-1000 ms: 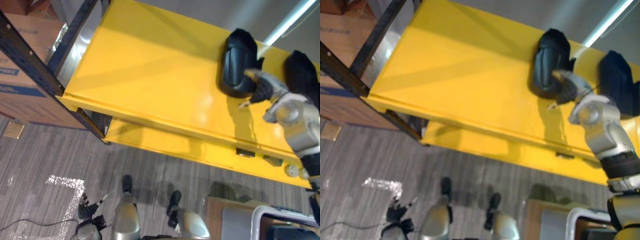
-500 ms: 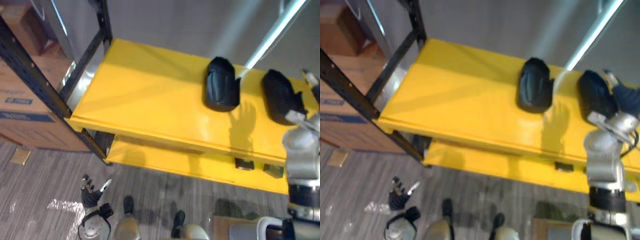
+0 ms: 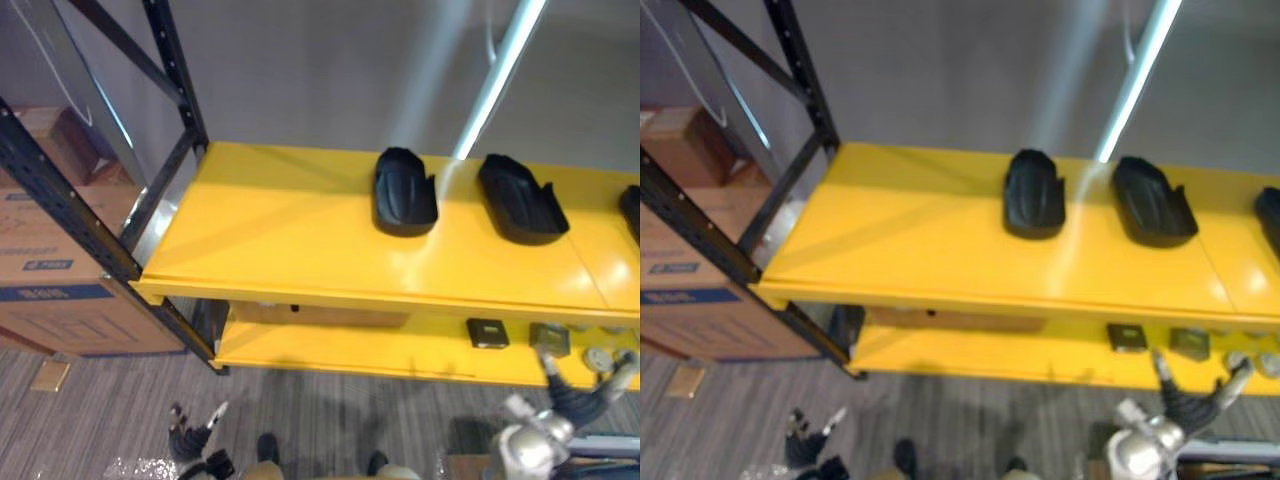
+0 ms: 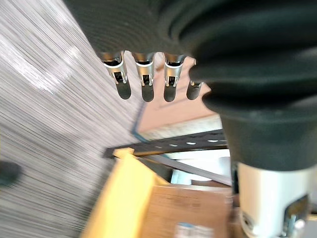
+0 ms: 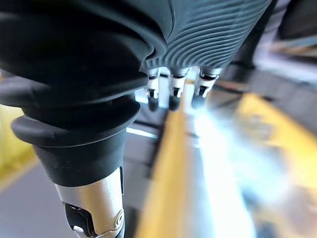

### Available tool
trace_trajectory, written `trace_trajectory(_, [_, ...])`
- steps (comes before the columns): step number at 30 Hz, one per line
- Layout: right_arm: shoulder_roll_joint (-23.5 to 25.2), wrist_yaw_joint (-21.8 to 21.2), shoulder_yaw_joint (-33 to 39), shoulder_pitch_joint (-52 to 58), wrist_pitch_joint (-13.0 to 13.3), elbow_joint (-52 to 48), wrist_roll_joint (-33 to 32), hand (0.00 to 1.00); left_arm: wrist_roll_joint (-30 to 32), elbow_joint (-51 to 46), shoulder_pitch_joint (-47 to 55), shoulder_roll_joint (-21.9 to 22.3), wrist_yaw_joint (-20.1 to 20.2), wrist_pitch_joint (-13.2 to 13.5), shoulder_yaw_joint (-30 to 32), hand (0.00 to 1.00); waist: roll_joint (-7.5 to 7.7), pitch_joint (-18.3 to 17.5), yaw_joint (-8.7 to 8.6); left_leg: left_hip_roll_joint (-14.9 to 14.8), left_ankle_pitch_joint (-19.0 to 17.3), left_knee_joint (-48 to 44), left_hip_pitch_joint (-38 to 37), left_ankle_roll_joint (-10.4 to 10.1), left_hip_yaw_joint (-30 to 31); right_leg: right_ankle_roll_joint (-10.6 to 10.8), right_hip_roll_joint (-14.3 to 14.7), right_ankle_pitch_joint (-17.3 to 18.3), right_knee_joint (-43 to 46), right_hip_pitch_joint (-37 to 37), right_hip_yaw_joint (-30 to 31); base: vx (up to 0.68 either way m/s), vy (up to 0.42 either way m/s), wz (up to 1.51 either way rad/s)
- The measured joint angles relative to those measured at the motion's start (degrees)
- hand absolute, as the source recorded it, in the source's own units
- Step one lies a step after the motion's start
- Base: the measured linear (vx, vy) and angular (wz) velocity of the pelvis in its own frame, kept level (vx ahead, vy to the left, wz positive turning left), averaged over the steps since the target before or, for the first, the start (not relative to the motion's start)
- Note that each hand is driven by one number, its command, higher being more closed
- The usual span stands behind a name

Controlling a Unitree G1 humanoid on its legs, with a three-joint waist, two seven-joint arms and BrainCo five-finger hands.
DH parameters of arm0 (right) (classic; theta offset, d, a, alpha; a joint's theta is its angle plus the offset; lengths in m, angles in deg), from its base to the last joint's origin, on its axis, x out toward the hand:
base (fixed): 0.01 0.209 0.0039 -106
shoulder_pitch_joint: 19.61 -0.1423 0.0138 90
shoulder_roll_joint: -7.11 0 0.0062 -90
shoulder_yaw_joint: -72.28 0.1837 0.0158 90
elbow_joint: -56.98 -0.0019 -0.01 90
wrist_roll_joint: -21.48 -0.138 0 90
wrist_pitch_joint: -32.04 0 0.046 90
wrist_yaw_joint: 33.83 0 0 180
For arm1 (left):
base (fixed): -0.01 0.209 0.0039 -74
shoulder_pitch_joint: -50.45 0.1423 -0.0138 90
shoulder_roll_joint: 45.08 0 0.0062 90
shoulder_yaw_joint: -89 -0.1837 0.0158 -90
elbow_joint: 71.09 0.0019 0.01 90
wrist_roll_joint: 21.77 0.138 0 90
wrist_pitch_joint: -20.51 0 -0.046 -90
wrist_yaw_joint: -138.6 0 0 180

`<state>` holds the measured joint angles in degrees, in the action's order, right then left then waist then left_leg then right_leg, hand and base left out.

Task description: Walk over and take plastic housings, then place them on the shelf

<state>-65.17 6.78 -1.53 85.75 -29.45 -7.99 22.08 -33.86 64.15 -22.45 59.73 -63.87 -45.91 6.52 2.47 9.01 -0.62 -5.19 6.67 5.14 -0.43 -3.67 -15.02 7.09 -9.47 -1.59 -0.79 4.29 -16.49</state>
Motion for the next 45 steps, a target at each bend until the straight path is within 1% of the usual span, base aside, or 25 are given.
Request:
trace_trajectory(2, [0.08, -2.17, -0.01, -1.33, -0.11, 6.55, -1.65, 0.0, -0.52, 2.11, -0.25, -0.05, -0.01, 0.0, 0.81, 0.0, 0.29, -0.22, 0.26, 0.08, -0.38, 0.01, -0.79, -0.05, -0.65, 0.04, -0.11, 0.02, -0.01, 0.35, 0.76, 0.02, 0.018, -0.12])
trace_trajectory(3, [0.39, -5.6, 2.16, -8.8, 0.44, 25.1, -12.19, 0.0, -3.29, 9.93, -3.63, 0.53, -1.11, 0.04, 4.84, 0.0, 0.74, -0.16, 1.56, 1.74, -4.73, 0.03, -6.68, -1.46, -1.09, 0.77, -1.53, 3.61, 0.27, 6.55, -0.54, 0.01, 0.01, -0.08])
trace_trajectory(8, [0.39, -5.66, 2.23, -8.9, 0.44, 25.08, -12.21, 0.0, -3.39, 9.92, -3.66, 0.55, -1.07, 0.01, 5.15, 0.0, 0.73, -0.15, 1.56, 1.72, -4.87, 0.02, -6.65, -1.52, -1.16, 0.76, -1.49, 3.61, 0.1, 6.54, -0.49, 0.0, 0.0, 0.0])
trace_trajectory(11, [0.36, -8.67, 2.37, -8.74, 0.31, 25.09, -13.56, 0.0, -10.05, 9.85, -3.74, 0.54, 1.36, -1.46, 5.6, 0.0, 0.73, -0.15, 1.55, 1.73, -4.98, 0.01, -6.66, -1.59, -1.09, 0.75, -1.41, 3.62, -0.09, 6.54, -0.34, 0.0, 0.0, 0.0])
trace_trajectory(12, [0.33, -10.75, 2.45, -8.63, 0.27, 25.11, -14.66, 0.0, -12.97, 9.94, -3.74, 0.61, 2.86, -2.84, 6.41, 0.0, 0.75, -0.15, 1.55, 1.74, -5.01, 0.01, -6.67, -1.6, -1.07, 0.74, -1.38, 3.62, -0.16, 6.56, -0.3, 0.0, 0.0, 0.0])
trace_trajectory(13, [0.33, -11.48, 2.53, -8.64, 0.22, 25.14, -15.18, 0.0, -13.73, 10.0, -3.72, 0.65, 3.21, -3.26, 6.84, 0.0, 0.76, -0.14, 1.55, 1.75, -5.02, 0.0, -6.68, -1.6, -1.05, 0.74, -1.38, 3.62, -0.19, 6.56, -0.29, 0.0, 0.0, 0.0])
trace_trajectory(15, [0.28, -16.64, 3.88, -8.88, -0.3, 25.77, -18.51, 0.0, -18.34, 10.31, -3.66, 0.75, 5.54, -6.18, 9.61, 0.0, 0.78, -0.13, 1.57, 1.88, -5.07, -0.01, -6.73, -1.55, -0.87, 0.72, -1.39, 3.62, -0.34, 6.67, -0.3, 0.0, 0.0, 0.0])
trace_trajectory(16, [0.26, -17.95, 4.19, -8.9, -0.36, 25.94, -19.21, 0.0, -19.26, 10.56, -3.67, 0.7, 6.14, -6.81, 10.21, 0.0, 0.78, -0.13, 1.58, 1.92, -5.08, -0.01, -6.76, -1.54, -0.81, 0.71, -1.39, 3.62, -0.39, 6.71, -0.3, 0.0, 0.0, 0.0])
trace_trajectory(17, [0.16, -20.74, 4.63, -8.98, -0.97, 26.07, -20.75, 0.0, -19.62, 11.69, -3.71, 0.59, 7.01, -7.89, 11.8, 0.0, 0.78, -0.13, 1.57, 1.98, -5.13, -0.02, -6.84, -1.5, -0.64, 0.69, -1.41, 3.63, -0.47, 6.8, -0.29, 0.0, 0.0, 0.0])
trace_trajectory(18, [-0.02, -22.35, 4.64, -9.06, -1.4, 26.36, -21.38, 0.0, -19.95, 12.41, -3.68, 0.49, 7.6, -8.88, 12.77, 0.0, 0.79, -0.12, 1.57, 2.0, -5.16, -0.02, -6.91, -1.47, -0.61, 0.68, -1.42, 3.64, -0.48, 6.83, -0.23, 0.0, 0.0, 0.0])
trace_trajectory(20, [-0.48, -25.67, 4.63, -9.47, -2.57, 27.87, -22.33, 0.0, -21.7, 13.42, -3.63, 0.29, 9.34, -11.6, 14.36, 0.0, 0.89, -0.06, 1.59, 2.01, -5.17, -0.02, -6.95, -1.45, -0.62, 0.63, -1.42, 3.67, -0.45, 6.84, -0.15, 0.0, 0.0, 0.0])
trace_trajectory(23, [-0.71, -26.97, 4.58, -10.15, -2.88, 28.04, -22.36, 0.0, -21.24, 14.14, -3.8, 0.35, 10.49, -12.09, 14.37, 0.0, 0.78, 0.37, 1.66, 2.0, -5.16, -0.03, -6.89, -1.44, -0.6, -0.01, -1.45, 4.05, -0.01, 6.51, -0.05, 0.0, 0.0, -0.01])
trace_trajectory(24, [-1.08, -26.92, 4.57, -11.06, -3.0, 27.95, -22.36, 0.0, -20.98, 13.87, -4.31, 0.38, 11.15, -12.09, 14.36, 0.0, 0.52, 1.11, 1.7, 1.96, -5.14, -0.05, -6.36, -1.42, -0.67, -0.07, -1.47, 4.09, 0.43, 5.55, 0.36, -0.01, 0.009, -0.08])
trace_trajectory(28, [-2.37, -26.53, 4.49, -14.56, -3.09, 25.4, -22.36, 0.0, -20.66, 10.96, -8.08, 0.24, 12.04, -11.6, 13.64, 0.0, 0.56, 4.97, 2.03, 1.96, -4.7, -0.34, -3.55, -1.23, -0.89, -0.04, -1.63, 4.06, 1.33, 1.77, 1.21, -0.06, 0.023, -0.04])
trace_trajectory(31, [-2.56, -25.32, 4.33, -15.77, -3.16, 22.48, -22.39, 0.0, -20.22, 9.11, -10.71, -0.96, 12.8, -11.23, 11.19, 0.0, 1.11, 8.03, 2.61, 2.03, -4.28, -0.41, -1.71, -0.8, -1.36, 0.19, -1.64, 3.31, 2.19, -0.66, 2.49, 0.02, 0.013, -0.07])
trace_trajectory(33, [-2.89, -24.27, 4.31, -16.4, -3.53, 21.24, -22.54, 0.0, -16.67, 8.19, -12.26, -1.78, 12.8, -11.15, 9.03, 0.0, 1.62, 9.56, 2.65, 2.1, -4.6, -1.22, -1.12, -0.4, -1.59, 0.25, -1.7, 2.87, 2.19, -1.2, 2.89, 0.1, 0.027, -0.11])
trace_trajectory(34, [-3.07, -23.71, 3.86, -16.77, -3.52, 20.26, -23.26, 0.0, -13.65, 7.09, -13.21, -2.6, 13.1, -11.07, 7.34, 0.0, 2.07, 10.69, 2.71, 1.65, -6.82, -4.86, 0.26, -0.34, -1.91, 0.15, -1.76, 2.8, 2.25, -1.34, 4.08, 0.08, 0.022, -0.13])
trace_trajectory(35, [-3.18, -23.61, 3.66, -16.8, -3.52, 20.14, -23.38, 0.0, -13.29, 7.05, -13.41, -2.75, 13.21, -11.07, 7.09, 0.0, 2.07, 10.83, 2.78, 1.5, -7.27, -5.57, 0.53, -0.39, -2.09, 0.1, -1.74, 2.76, 2.25, -1.41, 4.33, 0.09, 0.037, -0.39])
trace_trajectory(36, [-3.88, -23.04, 2.42, -16.81, -3.53, 18.99, -23.56, 0.0, -9.78, 6.88, -14.04, -2.99, 13.91, -11.09, 6.79, 0.0, 1.95, 11.43, 3.06, 0.69, -9.78, -9.13, 1.32, -0.32, -3.38, -0.1, -1.57, 2.62, 2.38, -1.89, 6.22, 0.05, 0.028, -0.44])
trace_trajectory(37, [-4.06, -22.98, 2.04, -16.75, -3.53, 18.3, -23.66, 0.0, -8.32, 6.81, -14.13, -3.03, 14.09, -11.1, 6.71, 0.0, 1.89, 11.47, 2.96, 0.39, -10.77, -10.58, 1.83, -0.29, -3.75, -0.16, -1.52, 2.57, 2.54, -2.28, 7.03, 0.09, 0.043, -0.68])
trace_trajectory(40, [-4.61, -22.92, 1.89, -16.36, -3.5, 16.14, -24.69, 0.0, -2.15, 6.75, -14.99, -3.53, 15.19, -11.23, 4.56, 0.0, 1.27, 12.42, 2.71, -1.58, -15.08, -16.72, 2.69, -0.3, -5.87, -0.35, -0.78, 2.0, 3.29, -3.5, 11.03, 0.05, 0.04, -0.76])
trace_trajectory(41, [-4.83, -23.06, 1.61, -15.71, -3.44, 15.66, -24.71, 0.0, 0.05, 6.75, -15.24, -3.9, 16.59, -11.25, 3.09, 0.0, 0.8, 12.7, 2.63, -3.42, -17.34, -20.06, 2.71, -0.39, -7.47, -0.71, 0.53, 0.7, 3.38, -4.22, 13.79, 0.03, 0.062, -1.03])
trace_trajectory(42, [-4.88, -23.17, 1.51, -15.38, -3.42, 15.52, -24.72, 0.0, 1.09, 6.75, -15.43, -4.2, 17.0, -11.25, 2.42, 0.0, 0.62, 12.94, 2.58, -4.04, -18.17, -21.34, 2.62, -0.24, -7.68, -0.75, 1.01, 0.06, 3.4, -4.39, 14.77, 0.01, 0.054, -1.05])
trace_trajectory(43, [-4.95, -23.7, 1.51, -14.53, -3.4, 14.86, -25.09, 0.0, 2.13, 6.75, -16.02, -4.55, 17.51, -11.25, 1.39, 0.0, 0.39, 13.44, 2.12, -4.89, -19.36, -23.1, 2.55, -0.24, -7.65, -0.58, 1.57, -0.54, 3.4, -4.42, 15.92, 0.0, 0.053, -0.75])
trace_trajectory(45, [-5.02, -25.06, 1.53, -12.05, -3.32, 13.54, -25.79, 0.0, 3.75, 6.67, -18.62, -5.61, 18.35, -11.23, -1.46, 0.0, 0.42, 14.98, 0.46, -5.97, -22.05, -26.55, 2.55, -0.49, -7.92, -0.34, 2.14, -0.75, 3.61, -4.82, 17.87, -0.02, 0.061, -0.66])
